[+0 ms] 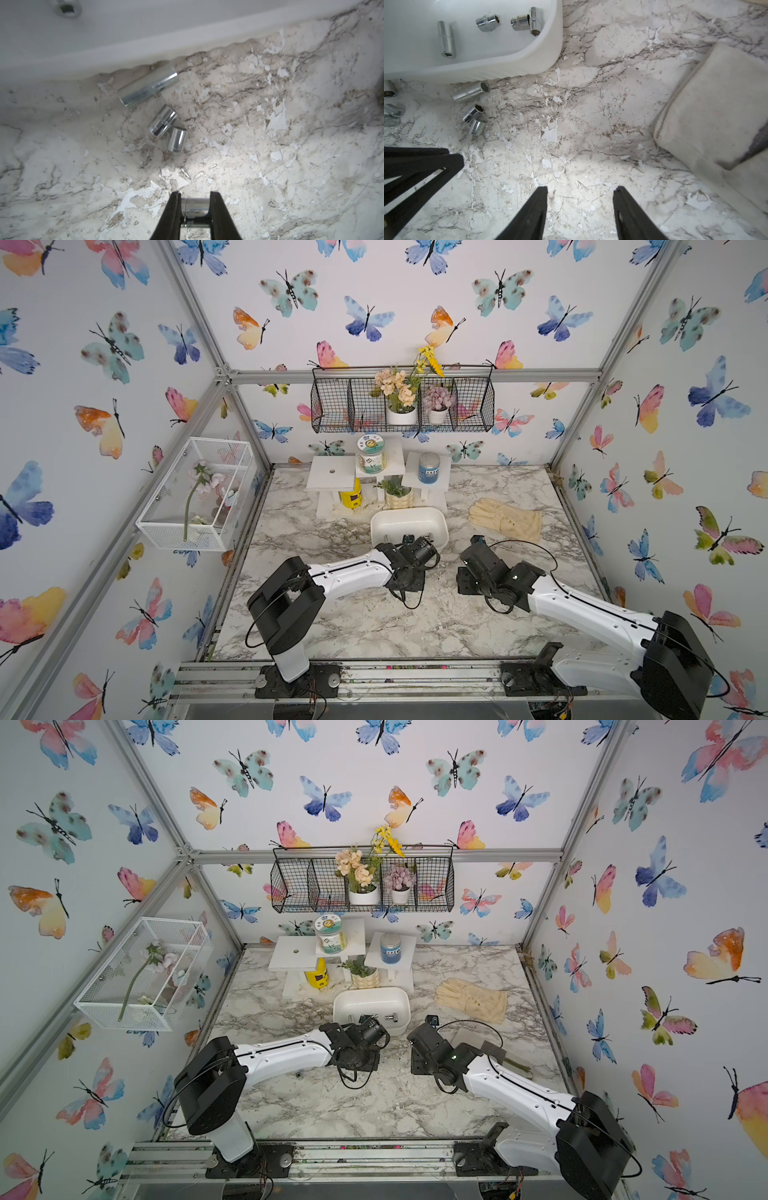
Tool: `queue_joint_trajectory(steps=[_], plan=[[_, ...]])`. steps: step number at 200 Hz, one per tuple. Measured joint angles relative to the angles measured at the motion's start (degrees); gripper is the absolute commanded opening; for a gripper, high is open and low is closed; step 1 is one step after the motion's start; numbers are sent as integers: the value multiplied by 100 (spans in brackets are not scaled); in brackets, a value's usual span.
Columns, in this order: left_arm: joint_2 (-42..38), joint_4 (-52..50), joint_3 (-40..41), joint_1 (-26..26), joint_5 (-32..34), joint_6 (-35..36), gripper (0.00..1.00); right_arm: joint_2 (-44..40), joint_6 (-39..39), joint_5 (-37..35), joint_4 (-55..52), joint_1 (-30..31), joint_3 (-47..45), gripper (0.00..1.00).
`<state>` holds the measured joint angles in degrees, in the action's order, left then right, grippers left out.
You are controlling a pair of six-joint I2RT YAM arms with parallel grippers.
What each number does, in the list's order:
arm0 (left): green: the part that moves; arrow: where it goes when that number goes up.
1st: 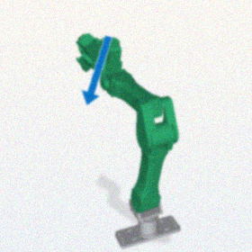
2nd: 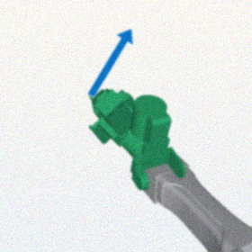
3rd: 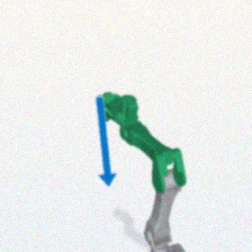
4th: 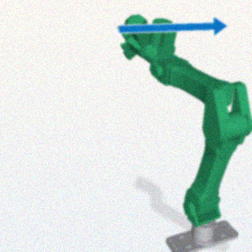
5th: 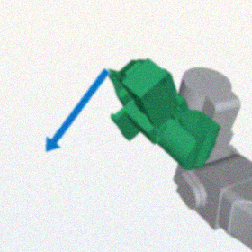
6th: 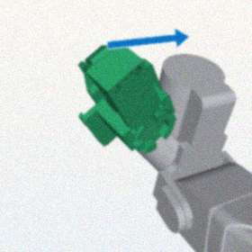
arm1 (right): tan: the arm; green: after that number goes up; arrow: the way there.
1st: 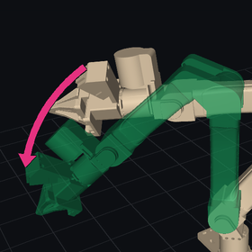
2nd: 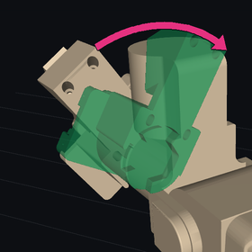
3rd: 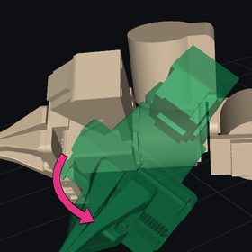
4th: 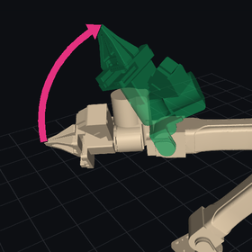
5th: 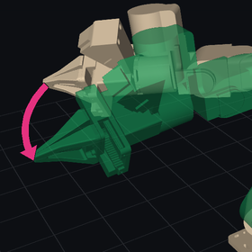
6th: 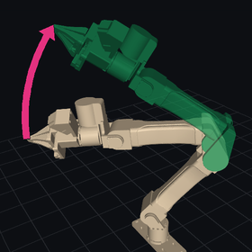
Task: Put the socket on the desktop into the storage box
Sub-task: Place the socket head in the storage box.
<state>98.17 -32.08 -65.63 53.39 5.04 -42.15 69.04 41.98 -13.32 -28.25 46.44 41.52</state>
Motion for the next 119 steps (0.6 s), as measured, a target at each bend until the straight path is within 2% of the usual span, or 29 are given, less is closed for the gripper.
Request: queue_joint_trajectory(steps=[119], plan=[[44, -201, -1412, -1276, 304, 640, 18, 407, -125, 140, 295, 0, 278, 56]])
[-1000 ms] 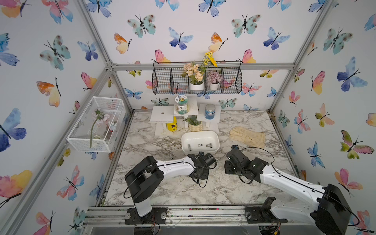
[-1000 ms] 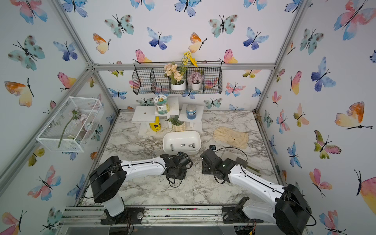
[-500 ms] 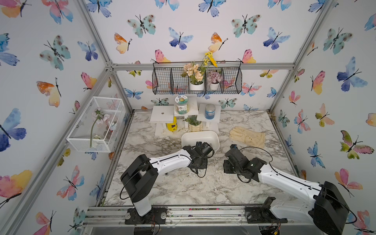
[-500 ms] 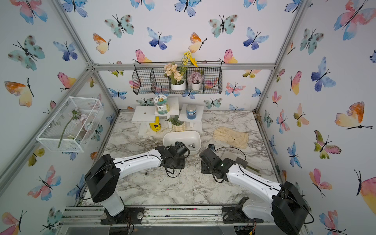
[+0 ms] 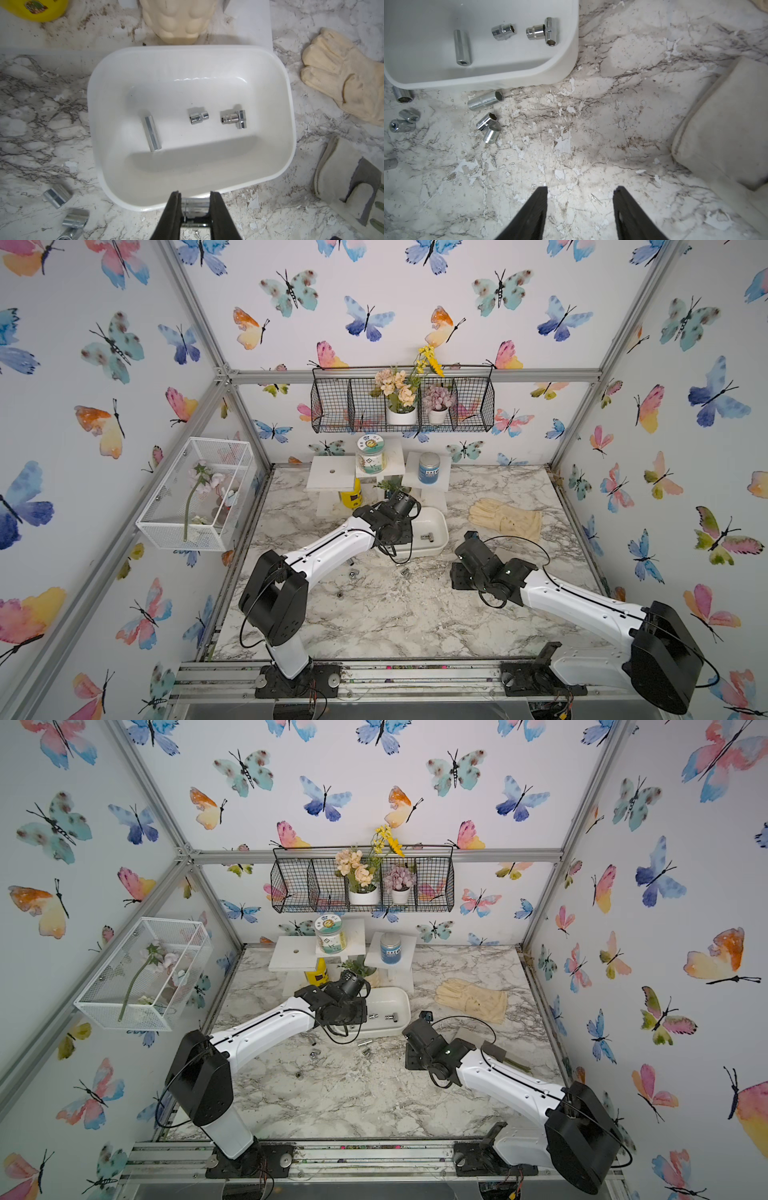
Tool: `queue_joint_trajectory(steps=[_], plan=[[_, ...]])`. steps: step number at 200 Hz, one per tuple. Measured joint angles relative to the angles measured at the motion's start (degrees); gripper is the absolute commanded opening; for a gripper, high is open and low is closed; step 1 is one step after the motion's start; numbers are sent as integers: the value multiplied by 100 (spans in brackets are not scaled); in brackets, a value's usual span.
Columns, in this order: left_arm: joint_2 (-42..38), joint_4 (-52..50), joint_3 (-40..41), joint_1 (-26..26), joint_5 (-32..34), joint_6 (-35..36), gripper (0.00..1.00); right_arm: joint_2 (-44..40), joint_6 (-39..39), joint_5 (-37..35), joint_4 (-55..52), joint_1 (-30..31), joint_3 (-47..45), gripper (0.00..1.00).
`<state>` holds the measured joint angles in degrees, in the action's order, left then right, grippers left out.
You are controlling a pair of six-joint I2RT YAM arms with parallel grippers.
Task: Put the socket on the desktop into the storage box
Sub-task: Place the socket head in the storage box.
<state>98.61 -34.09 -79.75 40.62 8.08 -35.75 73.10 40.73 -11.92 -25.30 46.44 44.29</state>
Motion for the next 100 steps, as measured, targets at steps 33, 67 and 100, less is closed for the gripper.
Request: queue_joint_trajectory(steps=[33, 67, 100], plan=[[286, 46, -116, -162, 164, 105, 18, 31, -28, 81, 94, 0, 57, 56], [640, 74, -94, -247, 304, 146, 19, 31, -31, 144, 101, 0, 57, 56], [807, 144, -61, -319, 345, 155, 20, 31, -31, 151, 103, 0, 57, 56]])
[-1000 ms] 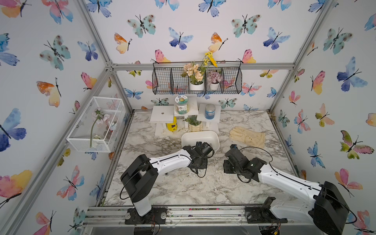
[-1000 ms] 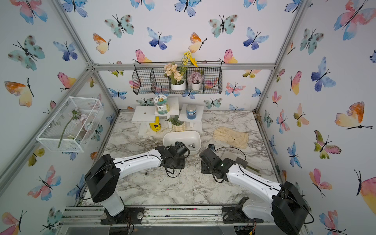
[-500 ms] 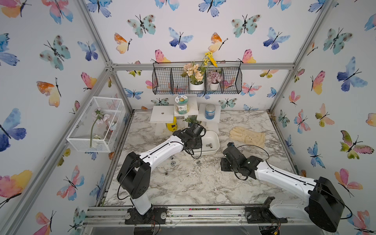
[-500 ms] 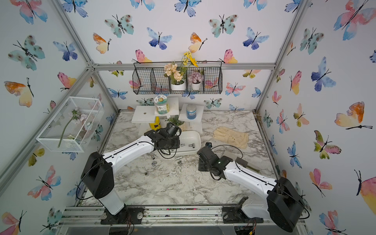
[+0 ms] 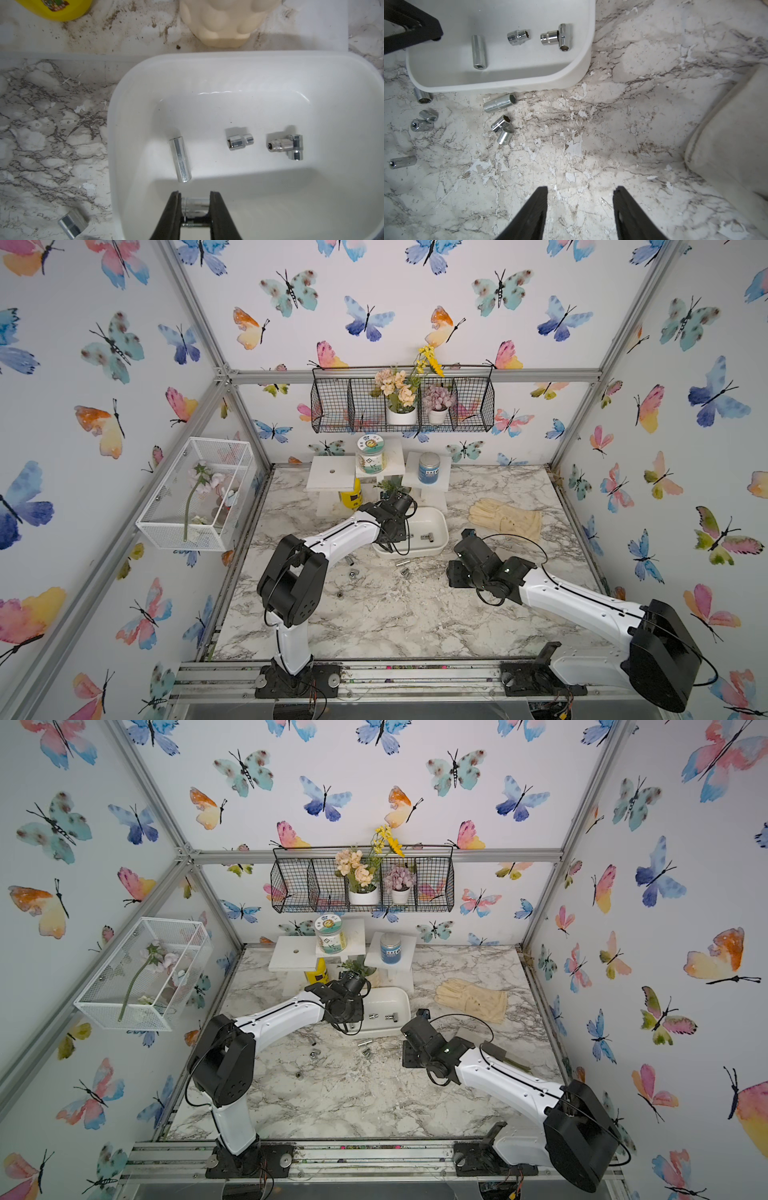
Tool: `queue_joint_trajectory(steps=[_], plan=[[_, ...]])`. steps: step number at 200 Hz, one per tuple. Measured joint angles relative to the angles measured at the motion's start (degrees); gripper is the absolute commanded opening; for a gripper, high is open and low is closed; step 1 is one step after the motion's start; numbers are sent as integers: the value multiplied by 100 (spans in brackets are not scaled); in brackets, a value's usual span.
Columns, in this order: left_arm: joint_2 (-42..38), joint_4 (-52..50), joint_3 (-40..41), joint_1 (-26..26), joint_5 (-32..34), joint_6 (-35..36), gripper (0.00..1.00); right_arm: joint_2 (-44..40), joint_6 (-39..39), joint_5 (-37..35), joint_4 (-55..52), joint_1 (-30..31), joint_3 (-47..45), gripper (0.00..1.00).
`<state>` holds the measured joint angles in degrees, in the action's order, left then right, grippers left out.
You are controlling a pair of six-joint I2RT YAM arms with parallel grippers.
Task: Put the socket on the desktop into the storage box
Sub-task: Place the socket head in the storage box, then pick up the socket head from the center of the board.
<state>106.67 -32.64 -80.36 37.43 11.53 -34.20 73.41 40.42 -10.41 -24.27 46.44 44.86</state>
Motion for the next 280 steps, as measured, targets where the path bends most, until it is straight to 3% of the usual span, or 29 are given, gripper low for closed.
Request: queue_joint_trajectory(steps=[96, 142, 172, 211, 280], plan=[[422, 225, 68, -63, -2, 11, 26, 0, 2, 13, 9, 0, 0, 56], [455, 262, 153, -72, 0, -9, 50, 0, 2, 15, 24, 0, 0, 56], [398, 289, 225, -72, -4, -31, 53, 44, -28, 20, 57, 0, 0, 57], [-251, 328, 627, -68, -35, -35, 57, 269, -227, 44, 15, 0, 227, 59], [-2109, 450, 1799, -68, -229, -140, 61, 914, -721, 317, -35, 0, 1093, 59]])
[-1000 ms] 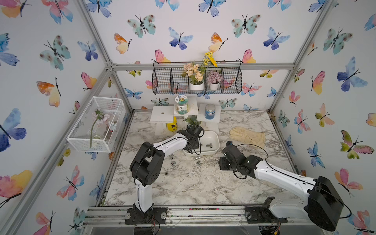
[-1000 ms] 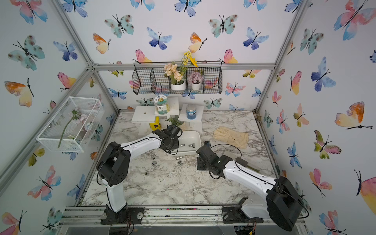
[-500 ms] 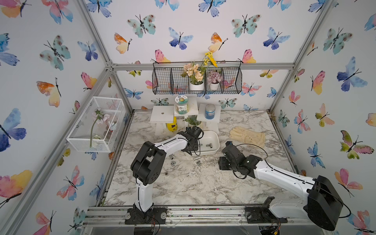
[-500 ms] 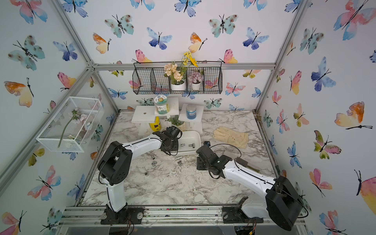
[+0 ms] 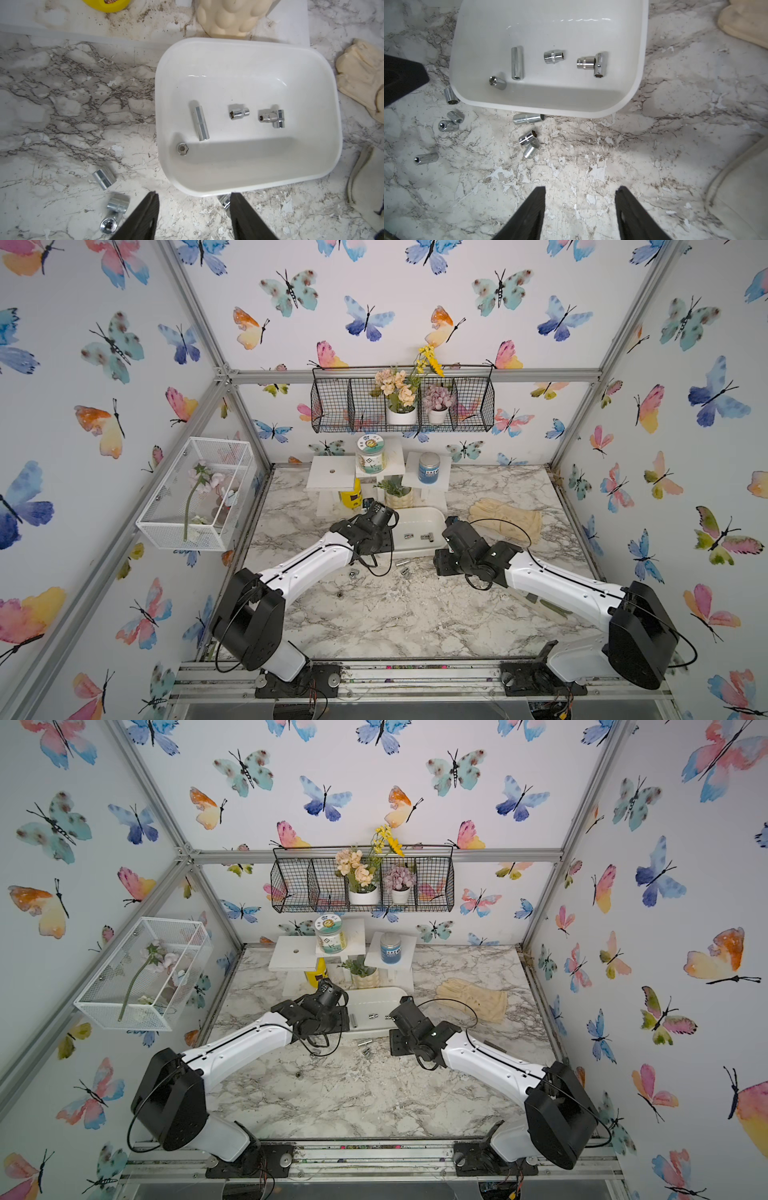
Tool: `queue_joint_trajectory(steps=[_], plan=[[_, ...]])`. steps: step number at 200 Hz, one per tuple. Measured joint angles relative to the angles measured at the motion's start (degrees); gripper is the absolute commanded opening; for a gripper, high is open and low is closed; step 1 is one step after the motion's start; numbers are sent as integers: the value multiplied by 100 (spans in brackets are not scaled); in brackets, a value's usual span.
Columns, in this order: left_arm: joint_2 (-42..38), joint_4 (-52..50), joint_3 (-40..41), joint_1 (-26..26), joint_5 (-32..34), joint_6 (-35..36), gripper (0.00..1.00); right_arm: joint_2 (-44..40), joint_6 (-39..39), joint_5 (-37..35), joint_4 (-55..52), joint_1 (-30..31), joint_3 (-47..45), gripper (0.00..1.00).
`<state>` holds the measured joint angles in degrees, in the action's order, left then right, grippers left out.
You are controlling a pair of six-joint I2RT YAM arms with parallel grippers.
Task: Put the socket on the desktop into the storage box
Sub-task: Pick up the socket head from the center of the board.
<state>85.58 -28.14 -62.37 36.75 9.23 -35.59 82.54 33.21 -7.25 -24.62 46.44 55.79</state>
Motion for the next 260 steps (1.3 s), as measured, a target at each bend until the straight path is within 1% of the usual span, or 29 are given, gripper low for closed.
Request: queue_joint_trajectory(steps=[45, 81, 108, 147, 186, 227, 260], plan=[[-804, -114, 584, 0, -2, -223, 62, 592, -210, 315, -2, 0, 501, 56], [-1368, -352, 1132, -103, 17, -612, 62, 946, -348, 584, 13, 57, 828, 55], [-1615, -608, 1508, -170, 133, -949, 63, 1152, -468, 833, 79, 168, 931, 54], [-1670, -968, 1873, -229, 271, -1462, 59, 1294, -745, 1314, 299, 481, 970, 54], [-1668, -1141, 2070, -232, 367, -1738, 55, 1325, -911, 1613, 501, 804, 1038, 54], [-1596, -1167, 2168, -232, 531, -1888, 49, 1322, -927, 1694, 629, 837, 1016, 54], [-1362, -1027, 2365, -297, 549, -1923, 44, 1283, -925, 1731, 713, 835, 839, 54]])
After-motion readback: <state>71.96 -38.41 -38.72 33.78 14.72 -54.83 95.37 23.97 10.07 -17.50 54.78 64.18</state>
